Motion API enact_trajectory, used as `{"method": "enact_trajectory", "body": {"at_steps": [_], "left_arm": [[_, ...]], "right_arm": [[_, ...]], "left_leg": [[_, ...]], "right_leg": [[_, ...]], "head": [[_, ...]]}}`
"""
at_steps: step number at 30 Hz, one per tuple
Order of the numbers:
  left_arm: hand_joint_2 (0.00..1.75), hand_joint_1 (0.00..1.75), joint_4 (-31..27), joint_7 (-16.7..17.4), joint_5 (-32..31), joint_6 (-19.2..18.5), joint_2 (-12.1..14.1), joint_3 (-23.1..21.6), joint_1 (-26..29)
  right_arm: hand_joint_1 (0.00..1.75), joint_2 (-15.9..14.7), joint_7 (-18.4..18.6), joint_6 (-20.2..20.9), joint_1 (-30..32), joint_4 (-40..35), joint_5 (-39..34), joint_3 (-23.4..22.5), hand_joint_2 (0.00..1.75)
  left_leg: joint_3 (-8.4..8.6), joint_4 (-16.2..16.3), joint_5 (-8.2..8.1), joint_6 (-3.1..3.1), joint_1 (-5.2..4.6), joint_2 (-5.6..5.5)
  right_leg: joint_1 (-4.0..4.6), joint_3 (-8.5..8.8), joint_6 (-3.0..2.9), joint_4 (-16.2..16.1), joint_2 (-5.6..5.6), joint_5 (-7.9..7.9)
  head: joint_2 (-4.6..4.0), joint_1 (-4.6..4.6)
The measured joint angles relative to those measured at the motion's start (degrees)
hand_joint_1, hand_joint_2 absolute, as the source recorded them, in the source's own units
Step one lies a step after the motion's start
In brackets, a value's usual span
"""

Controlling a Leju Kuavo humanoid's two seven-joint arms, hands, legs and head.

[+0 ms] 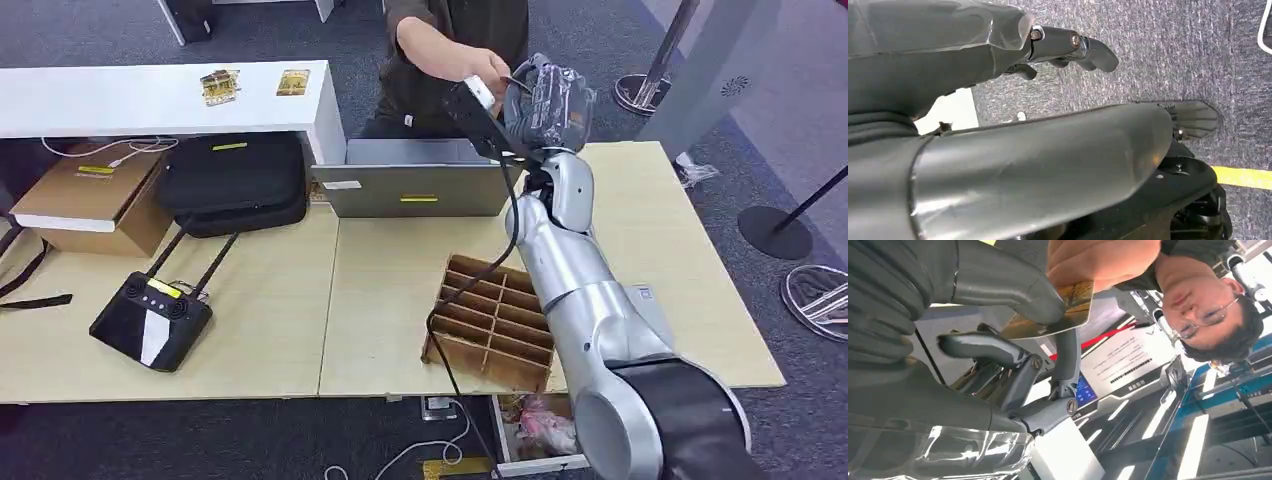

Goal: Pass the card to the sensor for recognition and then transmit it.

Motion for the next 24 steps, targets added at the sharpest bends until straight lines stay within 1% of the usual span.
{"method": "enact_trajectory", "body": {"at_steps": [5,6,7,24], "left_arm": [[0.00,0.00,0.00,0.00,0.00,0.00,0.00,0.00,0.01],[0.00,0.00,0.00,0.00,0.00,0.02,0.00,0.00,0.01],[0.00,0.00,0.00,0.00,0.00,0.02,0.00,0.00,0.01],[0.00,0.00,0.00,-0.09,0.98,0.74,0.00,0.02,0.08]], "right_arm": [[1.75,0.00,0.00,0.00,0.00,0.46,0.15,-0.28,1.75],[1.20,0.00,0.00,0.00,0.00,0.52,0.17,-0.31,1.75],[0.00,0.00,0.00,0.00,0.00,0.57,0.22,-0.31,1.75],[0.00,0.00,0.00,-0.02,-0.01,0.70,1.60,-0.83,1.75]], "left_leg": [[-0.13,0.00,0.00,0.00,0.00,-0.27],[-0.15,0.00,0.00,0.00,0.00,-0.30],[-0.16,0.00,-0.01,0.01,0.00,-0.32],[-0.10,0.00,-0.05,0.03,-0.01,-0.24]], "right_leg": [[0.00,-0.03,0.06,-0.01,-0.27,-0.08],[0.00,-0.03,0.08,-0.01,-0.29,-0.10],[0.00,-0.03,0.07,-0.01,-0.31,-0.13],[0.00,-0.01,0.06,-0.02,-0.23,-0.12]], "head": [[0.00,0.00],[0.00,0.00],[0.00,0.00],[0.00,0.00]]}}
